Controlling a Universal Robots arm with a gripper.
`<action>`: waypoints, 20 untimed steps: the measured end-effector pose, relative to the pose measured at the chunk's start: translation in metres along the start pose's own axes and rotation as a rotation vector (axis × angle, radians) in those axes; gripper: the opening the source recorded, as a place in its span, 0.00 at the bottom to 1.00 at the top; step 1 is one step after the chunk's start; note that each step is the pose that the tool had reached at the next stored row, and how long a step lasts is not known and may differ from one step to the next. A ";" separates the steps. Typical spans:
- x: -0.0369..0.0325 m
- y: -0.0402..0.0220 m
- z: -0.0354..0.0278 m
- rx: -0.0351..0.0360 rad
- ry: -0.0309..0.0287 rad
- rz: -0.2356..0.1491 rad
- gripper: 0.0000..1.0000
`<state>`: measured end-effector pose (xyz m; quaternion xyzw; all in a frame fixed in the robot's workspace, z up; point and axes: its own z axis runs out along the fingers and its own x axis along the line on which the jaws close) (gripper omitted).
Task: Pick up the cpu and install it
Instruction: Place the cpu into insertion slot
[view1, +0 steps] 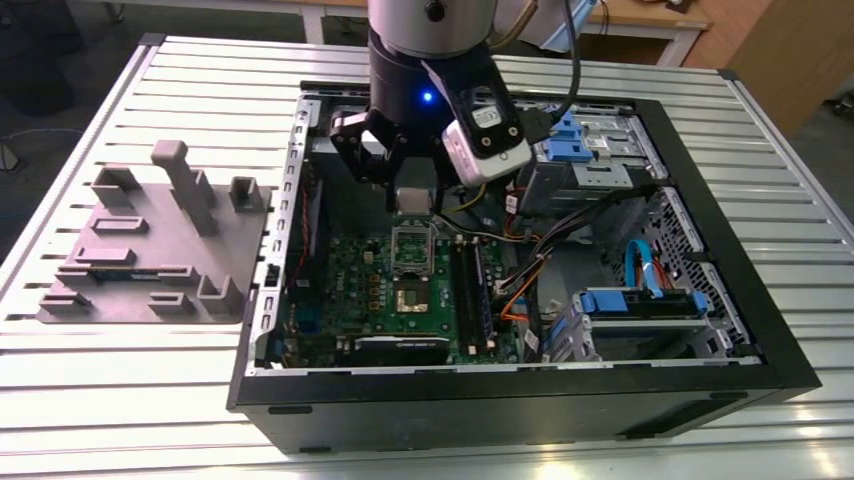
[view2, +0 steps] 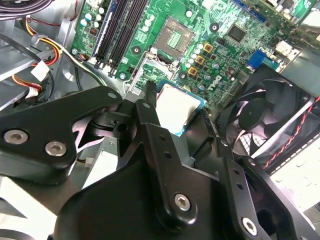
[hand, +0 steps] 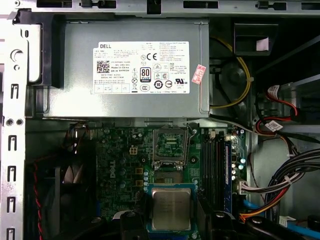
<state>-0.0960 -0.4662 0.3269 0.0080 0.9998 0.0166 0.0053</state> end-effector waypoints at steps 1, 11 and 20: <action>0.0000 0.0000 0.0000 0.0000 0.0000 0.000 0.47; 0.0000 -0.0006 0.0072 0.0000 0.0000 0.000 0.47; 0.0001 -0.0029 0.0195 0.0014 0.0001 0.000 0.47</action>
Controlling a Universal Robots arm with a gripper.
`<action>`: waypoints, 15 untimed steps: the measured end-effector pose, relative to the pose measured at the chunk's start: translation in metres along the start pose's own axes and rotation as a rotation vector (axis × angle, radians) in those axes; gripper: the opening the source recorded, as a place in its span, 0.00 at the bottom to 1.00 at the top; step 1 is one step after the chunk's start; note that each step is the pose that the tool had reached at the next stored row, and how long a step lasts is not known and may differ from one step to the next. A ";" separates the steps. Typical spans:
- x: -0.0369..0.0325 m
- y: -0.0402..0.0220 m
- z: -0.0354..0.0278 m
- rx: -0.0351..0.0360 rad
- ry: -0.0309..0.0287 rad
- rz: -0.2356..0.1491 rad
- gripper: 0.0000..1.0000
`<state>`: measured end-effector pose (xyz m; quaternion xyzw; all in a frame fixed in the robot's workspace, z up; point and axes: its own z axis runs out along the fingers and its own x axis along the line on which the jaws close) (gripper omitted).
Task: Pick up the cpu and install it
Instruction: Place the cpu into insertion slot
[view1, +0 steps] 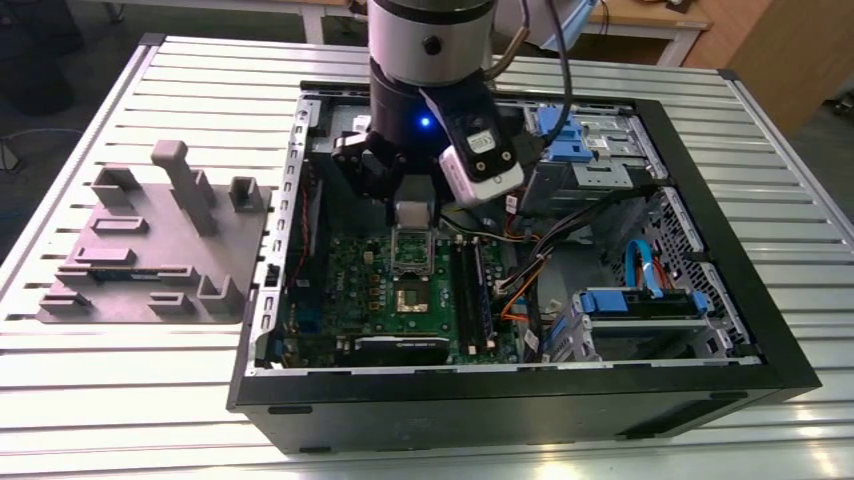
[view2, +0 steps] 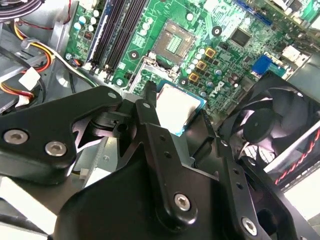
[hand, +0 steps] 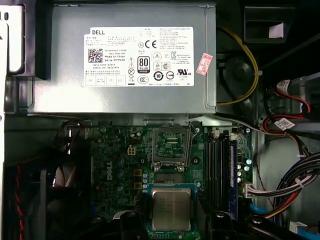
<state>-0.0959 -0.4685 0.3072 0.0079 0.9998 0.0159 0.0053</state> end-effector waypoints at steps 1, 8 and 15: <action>0.0000 -0.0013 0.0010 -0.0002 -0.0001 0.000 0.47; -0.0009 -0.0036 0.0133 -0.0003 -0.0002 0.000 0.47; -0.0015 -0.0040 0.0261 -0.0003 -0.0002 0.000 0.47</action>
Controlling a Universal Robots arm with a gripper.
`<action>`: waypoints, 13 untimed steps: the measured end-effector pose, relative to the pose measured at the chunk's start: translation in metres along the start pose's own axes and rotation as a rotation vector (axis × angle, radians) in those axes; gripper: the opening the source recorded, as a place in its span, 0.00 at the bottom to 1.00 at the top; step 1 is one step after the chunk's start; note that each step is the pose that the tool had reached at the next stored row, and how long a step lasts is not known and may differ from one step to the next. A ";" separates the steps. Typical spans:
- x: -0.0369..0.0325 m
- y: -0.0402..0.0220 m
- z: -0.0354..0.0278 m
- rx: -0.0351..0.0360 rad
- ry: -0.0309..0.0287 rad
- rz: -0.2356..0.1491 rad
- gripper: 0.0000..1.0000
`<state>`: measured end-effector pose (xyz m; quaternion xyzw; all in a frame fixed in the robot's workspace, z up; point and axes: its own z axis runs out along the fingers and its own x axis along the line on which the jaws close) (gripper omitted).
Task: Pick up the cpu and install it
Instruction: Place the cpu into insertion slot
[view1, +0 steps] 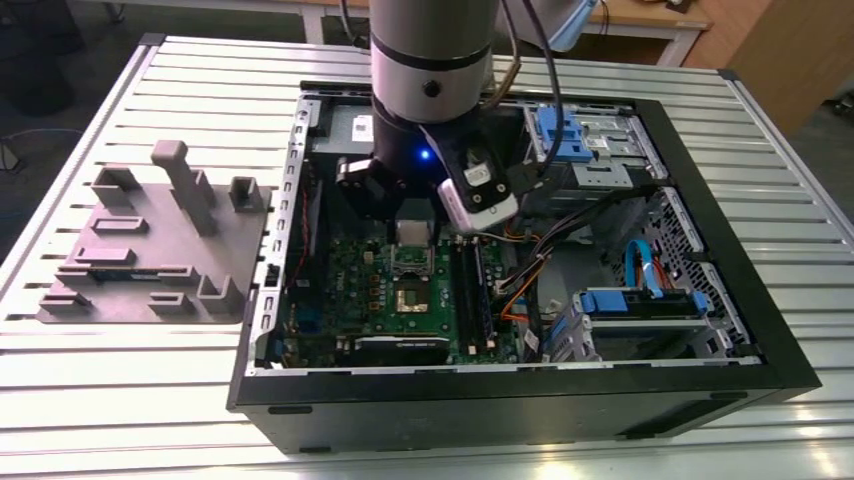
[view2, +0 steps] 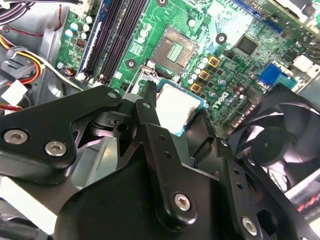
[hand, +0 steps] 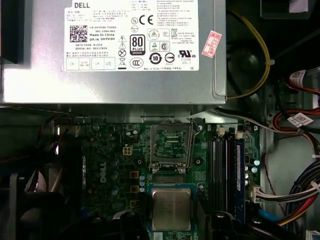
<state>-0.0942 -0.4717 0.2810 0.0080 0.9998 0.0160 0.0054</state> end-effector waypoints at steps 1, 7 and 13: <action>0.0000 -0.0001 0.0017 0.0001 0.0000 0.000 0.47; 0.0001 -0.0004 0.0125 -0.0017 -0.0001 0.000 0.47; 0.0001 -0.0005 0.0139 -0.0024 0.0001 0.000 0.47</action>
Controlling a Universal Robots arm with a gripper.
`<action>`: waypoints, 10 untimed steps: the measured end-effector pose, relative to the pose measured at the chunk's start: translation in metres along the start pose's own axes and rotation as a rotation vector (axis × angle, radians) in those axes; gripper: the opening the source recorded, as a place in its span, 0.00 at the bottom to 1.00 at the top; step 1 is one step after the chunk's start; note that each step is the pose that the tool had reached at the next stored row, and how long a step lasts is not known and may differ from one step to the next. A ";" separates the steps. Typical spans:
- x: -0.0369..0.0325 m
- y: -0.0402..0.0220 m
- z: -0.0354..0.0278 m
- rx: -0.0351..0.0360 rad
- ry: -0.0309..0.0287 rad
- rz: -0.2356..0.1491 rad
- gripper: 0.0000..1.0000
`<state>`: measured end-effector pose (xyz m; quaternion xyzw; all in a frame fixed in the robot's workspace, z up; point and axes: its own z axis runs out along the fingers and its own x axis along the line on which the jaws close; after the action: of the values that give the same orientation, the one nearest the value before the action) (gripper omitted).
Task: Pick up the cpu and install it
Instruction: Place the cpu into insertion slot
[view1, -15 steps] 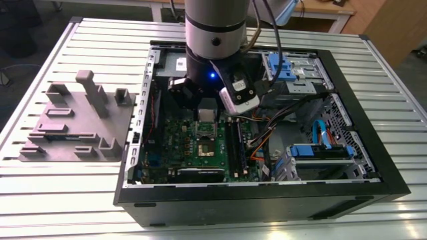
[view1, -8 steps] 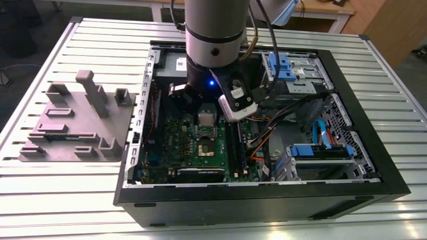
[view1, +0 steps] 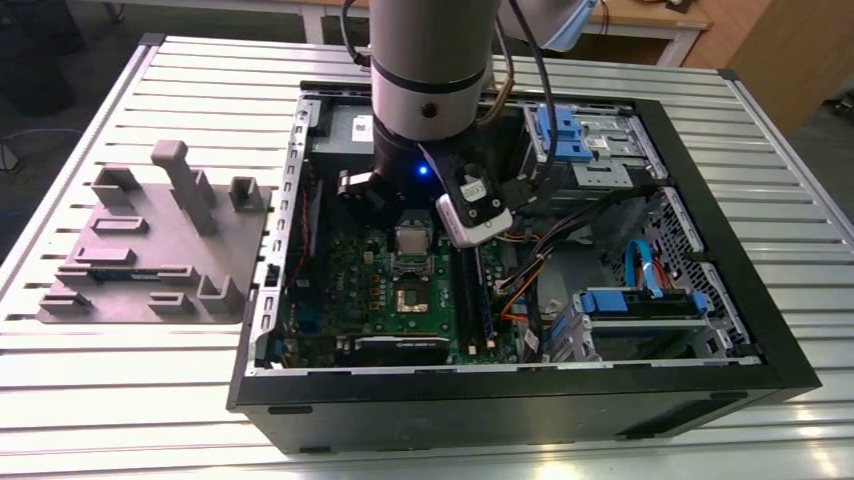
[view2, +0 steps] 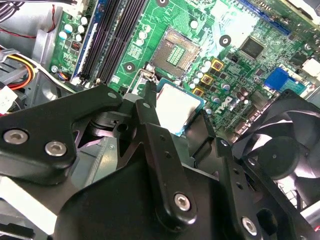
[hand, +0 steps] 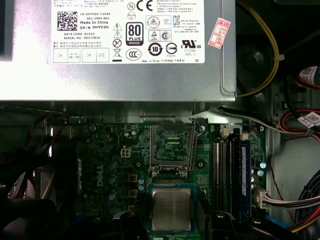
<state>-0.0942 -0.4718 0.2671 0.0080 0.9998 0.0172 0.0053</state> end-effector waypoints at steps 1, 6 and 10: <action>0.0000 0.0000 0.0001 0.0000 0.0000 0.000 0.47; 0.0000 0.0000 0.0001 0.0000 0.0000 0.000 0.47; 0.0000 0.0000 0.0010 -0.0002 -0.0001 0.000 0.47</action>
<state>-0.0942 -0.4717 0.2661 0.0080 0.9998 0.0173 0.0054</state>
